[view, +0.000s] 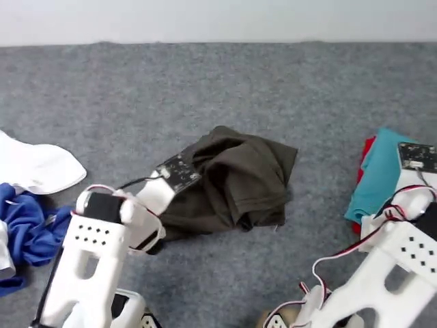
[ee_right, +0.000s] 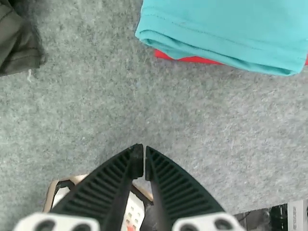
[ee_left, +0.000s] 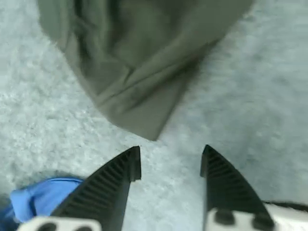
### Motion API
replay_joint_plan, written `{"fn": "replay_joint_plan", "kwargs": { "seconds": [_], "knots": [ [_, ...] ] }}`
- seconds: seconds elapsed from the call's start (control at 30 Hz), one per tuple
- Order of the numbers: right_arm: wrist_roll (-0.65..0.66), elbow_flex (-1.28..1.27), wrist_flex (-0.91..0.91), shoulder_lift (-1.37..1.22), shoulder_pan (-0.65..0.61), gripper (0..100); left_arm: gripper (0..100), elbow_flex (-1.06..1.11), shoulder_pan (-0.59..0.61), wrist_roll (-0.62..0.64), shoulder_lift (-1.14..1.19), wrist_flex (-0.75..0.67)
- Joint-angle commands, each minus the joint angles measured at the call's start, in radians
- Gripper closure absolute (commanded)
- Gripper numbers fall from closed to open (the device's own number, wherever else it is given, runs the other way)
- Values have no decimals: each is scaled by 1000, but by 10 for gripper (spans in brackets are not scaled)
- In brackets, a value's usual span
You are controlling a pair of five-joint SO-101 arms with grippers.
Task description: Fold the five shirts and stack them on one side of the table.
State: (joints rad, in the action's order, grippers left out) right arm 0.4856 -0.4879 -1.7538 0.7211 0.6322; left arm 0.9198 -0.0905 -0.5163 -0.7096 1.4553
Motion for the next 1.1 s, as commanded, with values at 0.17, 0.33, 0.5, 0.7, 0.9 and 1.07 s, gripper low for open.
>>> {"fn": "replay_joint_plan", "kwargs": {
  "seconds": [0.17, 0.33, 0.5, 0.7, 0.9, 1.07],
  "knots": [
    [-3, 6, -38, 27, 7, 990, 785, 104, 58, -68, 157, -258],
    [-3, 6, -38, 27, 7, 990, 785, 101, 57, -68, 315, -387],
    [-3, 6, -38, 27, 7, 990, 804, 19, 58, -68, 450, -377],
    [-3, 6, -38, 27, 7, 990, 886, -47, 49, -66, 571, -370],
    [-3, 6, -38, 27, 7, 990, 987, -101, 25, -68, 486, -292],
    [-2, 9, -38, 27, 4, 990, 987, -321, 43, -64, 198, -78]
  ]
}}
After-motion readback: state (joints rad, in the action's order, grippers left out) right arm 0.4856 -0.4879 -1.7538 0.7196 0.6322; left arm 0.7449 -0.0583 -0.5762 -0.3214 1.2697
